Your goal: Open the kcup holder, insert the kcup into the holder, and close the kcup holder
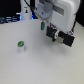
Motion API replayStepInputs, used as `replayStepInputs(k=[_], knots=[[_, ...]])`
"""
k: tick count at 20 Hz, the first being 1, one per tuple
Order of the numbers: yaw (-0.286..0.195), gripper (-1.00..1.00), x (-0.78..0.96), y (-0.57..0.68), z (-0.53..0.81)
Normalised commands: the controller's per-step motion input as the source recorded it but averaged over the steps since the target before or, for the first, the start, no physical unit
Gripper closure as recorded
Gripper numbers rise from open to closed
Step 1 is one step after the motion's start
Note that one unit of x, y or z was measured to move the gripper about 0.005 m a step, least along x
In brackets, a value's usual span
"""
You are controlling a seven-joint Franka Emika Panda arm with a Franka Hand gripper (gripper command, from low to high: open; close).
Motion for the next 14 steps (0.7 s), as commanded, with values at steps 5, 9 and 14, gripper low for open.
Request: replayStepInputs(k=[5,9,14], knots=[[-0.224,-1.00,-0.34,-0.46,0.01],[-0.215,-1.00,-0.32,-0.49,0.00],[-0.217,-1.00,-0.36,-0.49,-0.12]])
